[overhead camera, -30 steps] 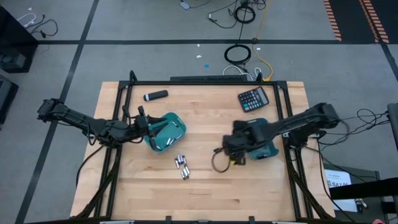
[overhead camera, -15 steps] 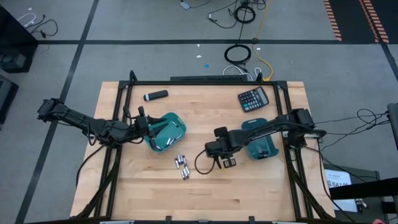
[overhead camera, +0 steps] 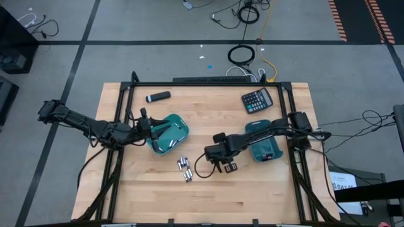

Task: Sort batteries
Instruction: Put the black battery into the blue bin, then put the white battery into the green bin

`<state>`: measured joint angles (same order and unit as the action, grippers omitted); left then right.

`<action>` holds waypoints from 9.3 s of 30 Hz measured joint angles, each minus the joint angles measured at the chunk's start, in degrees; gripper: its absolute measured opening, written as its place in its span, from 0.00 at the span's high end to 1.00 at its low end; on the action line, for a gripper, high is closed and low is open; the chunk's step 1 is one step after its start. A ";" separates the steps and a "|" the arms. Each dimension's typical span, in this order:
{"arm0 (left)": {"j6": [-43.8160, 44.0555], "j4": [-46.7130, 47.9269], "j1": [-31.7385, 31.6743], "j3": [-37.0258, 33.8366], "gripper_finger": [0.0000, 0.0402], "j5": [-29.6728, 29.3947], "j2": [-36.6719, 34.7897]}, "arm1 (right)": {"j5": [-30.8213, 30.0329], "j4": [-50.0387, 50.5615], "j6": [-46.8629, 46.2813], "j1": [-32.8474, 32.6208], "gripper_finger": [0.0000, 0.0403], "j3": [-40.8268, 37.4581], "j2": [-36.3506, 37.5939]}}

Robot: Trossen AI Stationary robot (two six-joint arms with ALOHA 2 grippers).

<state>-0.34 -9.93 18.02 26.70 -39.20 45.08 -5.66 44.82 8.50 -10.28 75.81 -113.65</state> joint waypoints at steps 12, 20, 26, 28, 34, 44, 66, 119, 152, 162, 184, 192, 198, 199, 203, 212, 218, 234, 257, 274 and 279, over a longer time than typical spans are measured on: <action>0.02 0.02 0.00 0.00 0.75 -0.02 0.00 | 2.94 0.52 0.11 -0.06 0.91 0.61 -5.35; 0.07 -0.03 0.00 0.00 0.75 -0.02 0.00 | 2.26 5.53 -4.93 -0.78 0.94 1.45 -0.67; 0.66 -0.02 0.00 0.02 0.75 -0.02 -0.02 | -1.86 18.15 -11.91 -0.88 0.94 2.61 10.81; 0.97 0.01 0.00 0.02 0.75 -0.01 0.00 | -3.17 23.04 -15.84 -0.84 0.94 2.32 14.37; 0.98 0.01 0.00 0.02 0.75 -0.02 0.00 | -3.39 31.92 -28.09 -0.87 0.94 2.08 25.53; 1.11 0.04 0.00 0.02 0.75 -0.02 0.00 | -11.99 38.07 -43.20 -0.81 0.64 -4.63 35.10; 1.53 -0.04 0.00 0.02 0.75 0.00 0.00 | -0.79 -0.64 -12.49 0.97 0.66 -6.25 14.90; 1.55 0.57 0.13 0.02 0.75 0.02 0.00 | -10.44 30.77 -32.21 2.14 0.97 -6.25 33.88; 7.59 3.49 1.66 2.85 0.74 7.69 0.04 | -18.34 29.41 -44.59 -6.19 0.78 -8.32 36.02; 5.50 9.43 0.96 5.11 0.74 7.02 0.32 | -27.08 -14.51 -25.84 -10.46 0.78 -14.15 35.93; 13.57 29.00 4.55 21.83 0.74 10.73 15.39 | -25.32 -41.01 -34.56 -14.47 0.88 -21.66 17.41; 21.06 42.54 5.68 26.82 0.75 11.38 27.08 | -36.28 -46.30 -39.14 -17.13 0.88 -21.66 11.38; 24.02 52.21 5.64 32.27 0.75 14.34 33.99 | -45.60 -46.20 -36.51 -17.72 0.88 -21.66 10.80; 23.86 53.41 5.66 33.33 0.75 14.52 35.09 | -45.71 -46.19 -35.82 -17.70 0.88 -21.66 10.78; 20.77 56.20 4.99 34.51 0.75 17.89 39.76 | -47.51 -46.47 -34.62 -17.75 0.88 -22.32 10.75; 8.19 53.93 4.39 34.51 0.75 26.94 48.15 | -48.13 -46.20 -38.96 -18.84 0.88 -26.27 10.93; -3.14 51.04 4.79 34.51 0.75 33.53 50.69 | -48.04 -46.64 -38.23 -19.46 0.88 -26.27 11.02; -17.01 51.34 5.37 34.84 0.75 30.75 55.15 | -47.99 -46.34 -37.89 -19.46 0.88 -26.25 11.10; -30.27 52.97 5.38 37.16 0.74 31.33 55.19 | -46.72 -46.21 -37.85 -19.09 0.88 -26.25 11.10; -30.28 52.72 5.36 37.13 0.56 29.32 57.66 | -46.66 -46.08 -37.85 -19.09 0.88 -26.25 11.10; -32.64 52.60 5.33 37.13 0.59 28.43 57.66 | -46.66 -46.08 -37.85 -19.09 0.88 -26.25 11.10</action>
<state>-32.98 42.67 23.35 63.83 -10.77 102.74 -52.31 -1.26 -29.34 -29.36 49.56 -102.54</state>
